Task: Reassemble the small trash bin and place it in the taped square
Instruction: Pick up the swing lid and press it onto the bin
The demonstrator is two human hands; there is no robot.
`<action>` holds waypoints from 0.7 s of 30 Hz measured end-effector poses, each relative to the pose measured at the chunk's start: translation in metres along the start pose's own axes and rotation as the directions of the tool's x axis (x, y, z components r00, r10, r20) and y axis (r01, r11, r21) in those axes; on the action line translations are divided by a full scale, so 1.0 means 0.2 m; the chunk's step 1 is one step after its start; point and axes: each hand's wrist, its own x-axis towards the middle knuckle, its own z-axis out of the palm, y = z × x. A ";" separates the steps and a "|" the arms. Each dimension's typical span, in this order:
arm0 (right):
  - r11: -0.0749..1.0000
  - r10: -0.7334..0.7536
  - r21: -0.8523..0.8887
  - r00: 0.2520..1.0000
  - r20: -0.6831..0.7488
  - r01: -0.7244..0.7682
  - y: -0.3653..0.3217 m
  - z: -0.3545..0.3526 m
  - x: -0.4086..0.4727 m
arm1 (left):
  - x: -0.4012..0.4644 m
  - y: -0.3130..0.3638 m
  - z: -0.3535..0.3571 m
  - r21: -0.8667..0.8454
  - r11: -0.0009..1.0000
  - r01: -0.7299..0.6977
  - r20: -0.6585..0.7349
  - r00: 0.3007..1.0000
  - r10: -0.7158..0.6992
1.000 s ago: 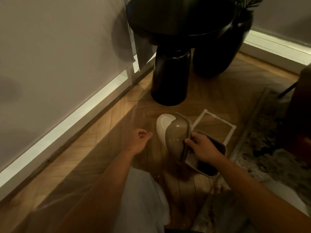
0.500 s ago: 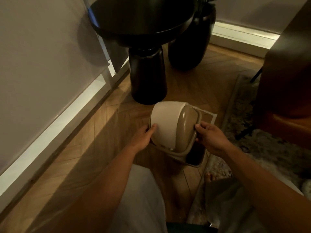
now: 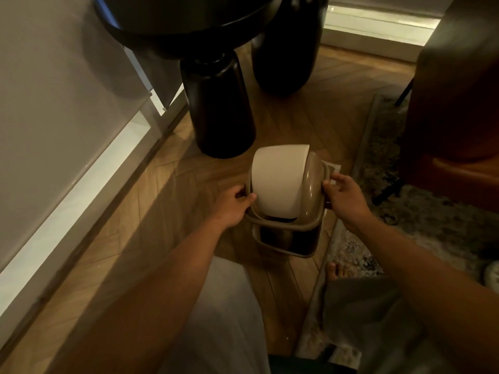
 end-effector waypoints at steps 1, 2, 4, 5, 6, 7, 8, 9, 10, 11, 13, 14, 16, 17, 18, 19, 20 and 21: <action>1.000 0.000 -0.011 1.000 0.001 0.000 0.01 0.00 0.01 | 0.02 0.00 0.01 -0.007 1.000 0.004 0.005 1.000 -0.004; 1.000 0.005 -0.022 1.000 0.010 -0.005 0.02 -0.01 0.03 | 0.03 0.00 0.03 -0.011 1.000 0.010 0.010 1.000 -0.010; 0.998 0.025 -0.056 0.999 0.038 -0.023 0.03 -0.01 0.05 | 0.06 -0.02 0.04 -0.024 0.999 0.030 0.026 0.999 -0.029; 0.997 0.028 -0.067 0.998 0.056 -0.024 0.03 -0.01 0.06 | 0.08 -0.03 0.04 -0.041 0.998 0.050 0.039 0.998 -0.048; 0.997 0.023 -0.071 0.997 0.079 -0.017 0.03 -0.02 0.07 | 0.09 -0.03 0.05 -0.061 0.995 0.073 0.058 0.996 -0.070; 0.998 0.018 -0.068 0.994 0.104 -0.011 0.02 -0.03 0.08 | 0.10 -0.04 0.06 -0.081 0.992 0.099 0.078 0.993 -0.092; 0.998 0.023 -0.065 0.992 0.124 -0.015 0.03 -0.03 0.09 | 0.11 -0.04 0.07 -0.092 0.989 0.119 0.094 0.989 -0.110; 0.997 0.031 -0.067 0.990 0.136 -0.022 0.03 -0.03 0.11 | 0.12 -0.04 0.08 -0.092 0.987 0.134 0.103 0.987 -0.124; 0.997 0.038 -0.074 0.988 0.149 -0.027 0.04 -0.04 0.12 | 0.12 -0.05 0.09 -0.083 0.986 0.142 0.107 0.985 -0.132; 0.996 0.046 -0.087 0.985 0.166 -0.032 0.05 -0.04 0.13 | 0.13 -0.06 0.09 -0.074 0.986 0.146 0.107 0.985 -0.138; 0.991 0.064 -0.132 0.976 0.210 -0.036 0.06 -0.04 0.15 | 0.14 -0.07 0.10 -0.039 0.989 0.144 0.109 0.984 -0.139; 0.986 0.071 -0.162 0.971 0.228 -0.034 0.07 -0.04 0.15 | 0.15 -0.07 0.10 -0.010 0.991 0.134 0.119 0.984 -0.132; 0.979 0.072 -0.201 0.966 0.249 -0.022 0.09 -0.03 0.16 | 0.16 -0.08 0.10 0.052 0.991 0.120 0.159 0.979 -0.127; 0.978 0.073 -0.208 0.965 0.253 -0.019 0.10 -0.03 0.16 | 0.17 -0.08 0.10 0.084 0.990 0.113 0.171 0.977 -0.126; 0.977 0.077 -0.214 0.963 0.257 -0.021 0.12 -0.03 0.17 | 0.18 -0.09 0.11 0.126 0.987 0.104 0.176 0.976 -0.125; 0.976 0.081 -0.215 0.962 0.262 -0.024 0.13 -0.03 0.17 | 0.18 -0.10 0.11 0.172 0.981 0.095 0.176 0.976 -0.125; 0.977 0.088 -0.211 0.961 0.263 -0.032 0.14 -0.03 0.17 | 0.18 -0.10 0.12 0.210 0.973 0.098 0.175 0.975 -0.136; 0.978 0.093 -0.204 0.961 0.262 -0.039 0.15 -0.03 0.18 | 0.19 -0.11 0.13 0.234 0.966 0.106 0.176 0.973 -0.149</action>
